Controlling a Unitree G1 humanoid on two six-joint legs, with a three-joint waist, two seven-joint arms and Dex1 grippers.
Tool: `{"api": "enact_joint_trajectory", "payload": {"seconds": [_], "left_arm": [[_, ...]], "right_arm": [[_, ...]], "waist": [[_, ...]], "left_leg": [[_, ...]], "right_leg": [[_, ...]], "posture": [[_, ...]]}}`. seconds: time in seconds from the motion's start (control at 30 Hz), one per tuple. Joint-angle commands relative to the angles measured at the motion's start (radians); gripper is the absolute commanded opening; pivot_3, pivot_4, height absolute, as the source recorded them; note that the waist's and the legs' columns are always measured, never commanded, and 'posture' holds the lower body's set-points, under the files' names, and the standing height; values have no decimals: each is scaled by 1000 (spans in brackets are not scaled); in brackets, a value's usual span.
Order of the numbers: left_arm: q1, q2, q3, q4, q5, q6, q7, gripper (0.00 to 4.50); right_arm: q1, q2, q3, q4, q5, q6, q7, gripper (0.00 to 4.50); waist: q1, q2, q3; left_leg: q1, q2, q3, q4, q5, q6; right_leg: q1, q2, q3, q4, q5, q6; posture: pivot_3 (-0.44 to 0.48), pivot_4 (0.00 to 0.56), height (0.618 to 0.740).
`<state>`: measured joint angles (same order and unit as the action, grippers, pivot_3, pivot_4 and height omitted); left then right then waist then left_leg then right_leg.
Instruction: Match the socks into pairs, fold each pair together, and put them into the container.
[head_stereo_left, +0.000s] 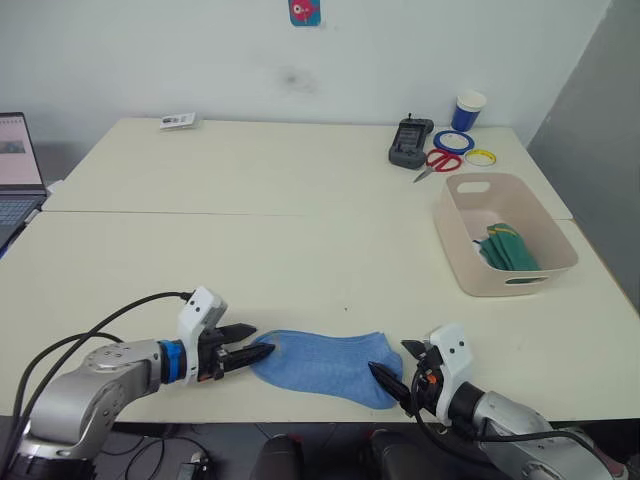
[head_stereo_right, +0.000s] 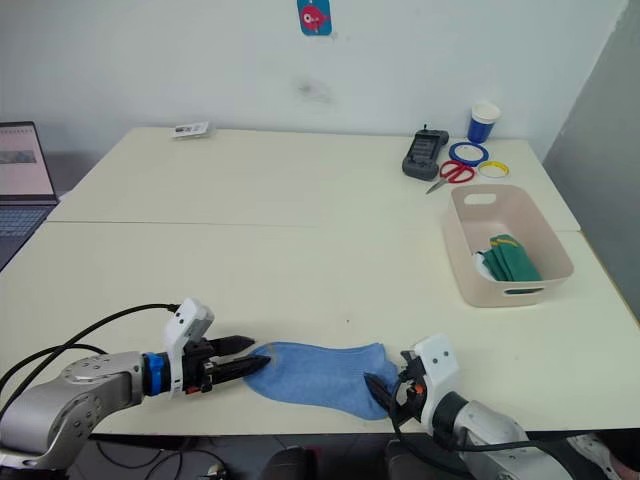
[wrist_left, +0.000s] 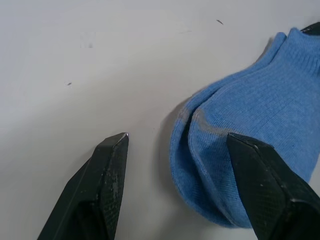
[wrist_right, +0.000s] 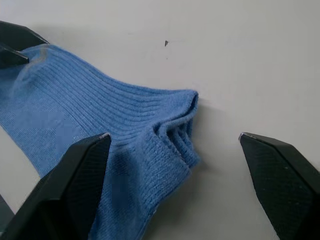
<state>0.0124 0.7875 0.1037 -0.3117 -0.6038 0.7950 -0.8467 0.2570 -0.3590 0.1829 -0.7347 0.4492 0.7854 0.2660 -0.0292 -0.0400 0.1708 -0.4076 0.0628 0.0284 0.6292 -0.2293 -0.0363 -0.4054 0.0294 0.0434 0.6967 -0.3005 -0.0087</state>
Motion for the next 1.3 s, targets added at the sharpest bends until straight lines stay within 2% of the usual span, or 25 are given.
{"api": "enact_joint_trajectory", "payload": {"seconds": [0.03,0.07,0.17,0.33,0.43,0.67,0.87,0.93,1.1,1.17,1.3], "left_arm": [[-13,-6,-65,20,29,-7,-21,2794],[-15,-3,-70,21,26,-2,-29,2620],[-1,14,-68,8,10,11,-55,1654],[-35,-13,-39,4,-21,46,-34,63],[-120,-49,-9,30,-62,118,10,24],[-368,-127,-44,212,-25,154,73,24],[-408,-120,-151,309,70,85,18,24],[-406,-133,-147,344,81,75,25,0],[-377,-123,-115,405,160,-76,56,1297],[-356,-88,-93,386,161,-123,17,1916],[-345,-12,-46,326,140,-192,-64,1927]], "right_arm": [[1,6,17,-6,-4,-24,11,3168],[2,4,23,-6,-5,-24,15,2868],[10,2,30,-7,-7,-30,19,1752],[-17,4,20,2,-11,-46,24,0],[-77,7,-3,14,3,-32,30,0],[-259,5,-51,147,-2,2,36,0],[-340,32,-63,249,-16,49,-1,0],[-344,33,-55,254,-33,51,-12,568],[-321,30,-81,198,-76,9,-42,2198],[-298,9,-102,140,-82,-18,-28,2959],[-265,-26,-133,8,-40,-60,31,4377]], "waist": [[1,1,-1],[1,1,-1],[-1,1,-1],[-2,1,-1],[-1,0,0],[-1,-2,0],[-5,-2,0],[-3,-1,0],[-3,-1,0],[-5,-1,0],[-13,-1,0]], "left_leg": [[0,0,0,0,0,0],[1,0,1,0,0,0],[1,0,2,0,0,0],[0,0,1,0,0,0],[0,0,1,0,0,0],[-1,-1,0,1,0,0],[-2,0,0,1,0,0],[-2,0,0,0,0,0],[-2,0,0,1,0,0],[-1,1,0,1,0,0],[0,1,0,1,1,-1]], "right_leg": [[0,0,0,0,0,0],[0,-1,0,0,0,1],[1,-1,1,0,0,1],[0,-1,0,0,0,1],[1,-1,0,0,1,1],[1,2,0,0,2,3],[0,3,1,0,2,3],[-1,3,0,0,2,2],[-1,3,0,1,2,2],[0,2,0,1,2,2],[0,3,1,2,3,2]], "posture": [[0,150,732],[0,150,732],[0,150,732],[0,150,732],[0,150,732],[0,150,732],[0,150,732],[0,150,732],[0,150,732],[0,150,732],[0,150,732]]}}
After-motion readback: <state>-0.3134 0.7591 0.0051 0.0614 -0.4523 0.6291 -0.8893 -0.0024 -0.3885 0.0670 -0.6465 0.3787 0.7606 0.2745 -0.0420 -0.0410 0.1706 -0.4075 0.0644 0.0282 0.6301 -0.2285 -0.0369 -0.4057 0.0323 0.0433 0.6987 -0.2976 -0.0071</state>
